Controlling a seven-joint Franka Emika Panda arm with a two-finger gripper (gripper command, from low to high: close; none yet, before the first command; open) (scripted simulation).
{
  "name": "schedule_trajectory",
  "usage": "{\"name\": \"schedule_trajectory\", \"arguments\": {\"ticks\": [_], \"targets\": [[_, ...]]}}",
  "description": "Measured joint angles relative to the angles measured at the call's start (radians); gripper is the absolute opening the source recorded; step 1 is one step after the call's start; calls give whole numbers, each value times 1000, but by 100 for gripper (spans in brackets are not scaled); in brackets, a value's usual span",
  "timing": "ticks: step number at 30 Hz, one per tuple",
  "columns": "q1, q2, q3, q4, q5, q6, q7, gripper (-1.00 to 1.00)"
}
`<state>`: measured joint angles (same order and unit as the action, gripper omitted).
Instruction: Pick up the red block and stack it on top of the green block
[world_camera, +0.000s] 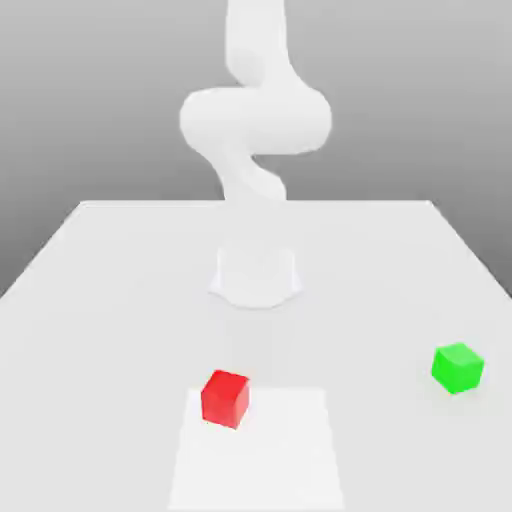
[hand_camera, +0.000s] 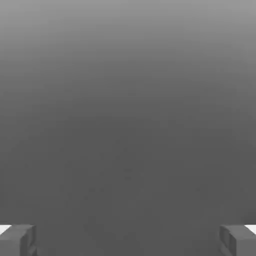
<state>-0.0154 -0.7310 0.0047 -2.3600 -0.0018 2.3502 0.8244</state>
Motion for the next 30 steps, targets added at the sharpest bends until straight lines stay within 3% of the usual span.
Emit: {"name": "schedule_trajectory", "arguments": {"ticks": [17, 24, 25, 30], "targets": [[-101, 620, 1, -485, -2, 434, 200, 0], [-104, 898, -4, -486, 2, 663, 211, 0], [-103, 926, -4, -482, 2, 687, 211, -100], [-104, 926, -4, -482, -1, 688, 214, -100]]}}
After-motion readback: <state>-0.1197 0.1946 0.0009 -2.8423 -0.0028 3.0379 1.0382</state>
